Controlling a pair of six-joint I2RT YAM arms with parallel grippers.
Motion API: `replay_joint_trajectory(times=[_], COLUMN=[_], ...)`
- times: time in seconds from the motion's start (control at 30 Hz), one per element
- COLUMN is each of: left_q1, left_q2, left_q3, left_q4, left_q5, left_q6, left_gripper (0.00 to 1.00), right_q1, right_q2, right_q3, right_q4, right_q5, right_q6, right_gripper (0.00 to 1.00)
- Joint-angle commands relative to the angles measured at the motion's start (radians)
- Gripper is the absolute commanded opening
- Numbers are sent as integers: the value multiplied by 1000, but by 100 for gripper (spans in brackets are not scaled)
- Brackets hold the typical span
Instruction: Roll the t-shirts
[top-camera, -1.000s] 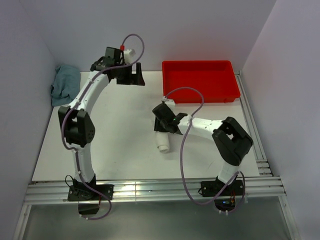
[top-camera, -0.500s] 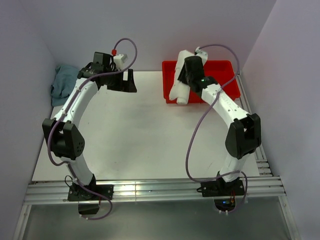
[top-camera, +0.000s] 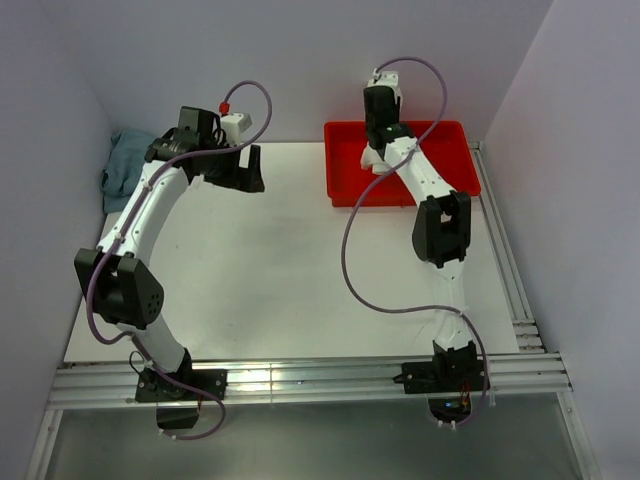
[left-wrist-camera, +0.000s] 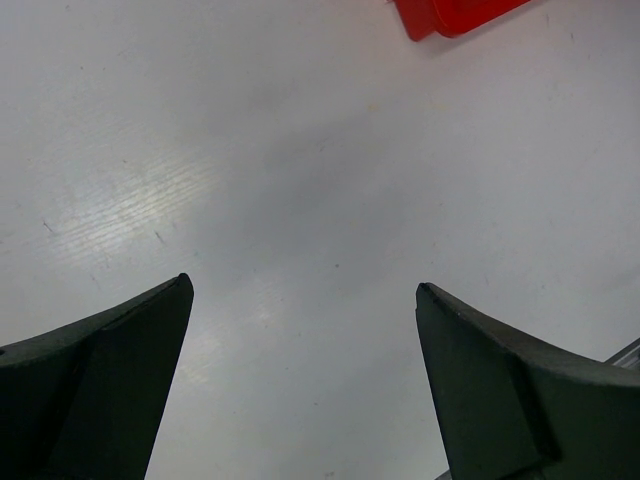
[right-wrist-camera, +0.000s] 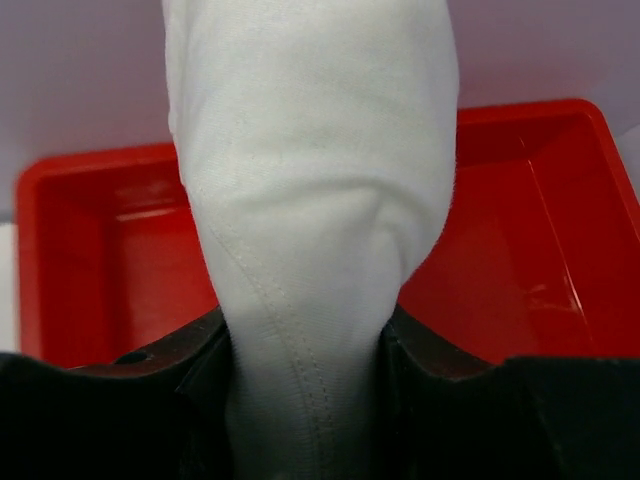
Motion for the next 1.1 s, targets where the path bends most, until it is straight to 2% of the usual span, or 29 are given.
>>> replay_joint_trajectory(times=[0.0,0.33,0.43,0.83,1.07], left_q1=[3,4,4,4,4], left_q2=[-49,9,29,71,97], left_q3=[-9,9,25,49,69], left_q4=[-24,-48,-62,-84,-100], left_q5=[-21,22,36,45,60], left_q6=[60,97,99,96,96], left_gripper=[98,98,97,97,96], right_q1=[3,27,46,90,92], right_q2=[27,116,165,245,251], right_q3=[86,83,134,145,217], right_q4=[18,31,5,-27,-116], right_q5=[52,110,112,98,18], right_q6=[-184,-313,-330,-313,-241], right_gripper=[0,0,0,0,0])
